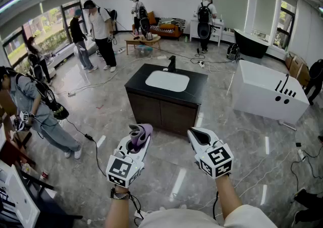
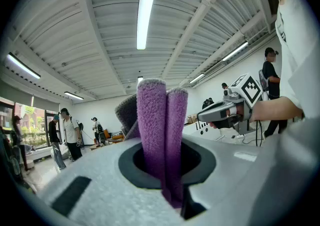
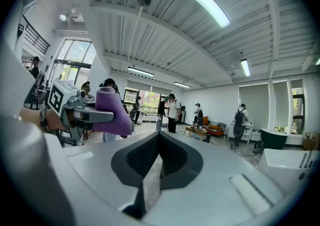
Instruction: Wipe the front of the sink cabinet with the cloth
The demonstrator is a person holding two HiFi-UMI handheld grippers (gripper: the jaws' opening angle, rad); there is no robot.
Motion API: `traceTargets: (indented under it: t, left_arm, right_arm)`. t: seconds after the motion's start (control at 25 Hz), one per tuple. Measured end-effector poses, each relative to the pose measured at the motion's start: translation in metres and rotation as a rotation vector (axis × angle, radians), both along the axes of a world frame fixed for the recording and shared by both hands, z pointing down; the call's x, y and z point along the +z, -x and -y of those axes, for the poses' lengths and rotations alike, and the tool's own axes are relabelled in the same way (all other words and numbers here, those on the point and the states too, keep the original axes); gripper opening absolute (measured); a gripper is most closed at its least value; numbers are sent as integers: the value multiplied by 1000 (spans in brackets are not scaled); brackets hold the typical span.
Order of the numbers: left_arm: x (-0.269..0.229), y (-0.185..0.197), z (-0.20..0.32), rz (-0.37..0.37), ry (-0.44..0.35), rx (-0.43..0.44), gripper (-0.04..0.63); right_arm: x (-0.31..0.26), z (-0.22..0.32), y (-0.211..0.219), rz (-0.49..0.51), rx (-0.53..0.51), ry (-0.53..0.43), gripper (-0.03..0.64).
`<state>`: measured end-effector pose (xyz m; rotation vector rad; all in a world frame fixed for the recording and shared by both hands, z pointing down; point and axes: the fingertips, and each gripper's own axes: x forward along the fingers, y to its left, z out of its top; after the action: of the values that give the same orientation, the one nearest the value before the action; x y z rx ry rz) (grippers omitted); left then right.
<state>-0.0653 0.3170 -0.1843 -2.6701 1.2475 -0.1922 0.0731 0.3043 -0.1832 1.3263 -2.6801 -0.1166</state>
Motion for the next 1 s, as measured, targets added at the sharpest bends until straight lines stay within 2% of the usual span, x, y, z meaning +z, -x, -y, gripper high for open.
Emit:
traceTargets:
  t: [0.4,0.64,1.0]
  left_arm:
    - [-7,-3,1,-1,7,-9,48]
    - [-12,-14,8,0,9,-4,48]
    - [-4,-34,13,2,9,-8,48]
  right_arm:
    - [-6,1,-9,5,19,5,5]
    - [-22,5,-20,132,5,7,6]
    - [-10,9,-30,85,-34,-1,6]
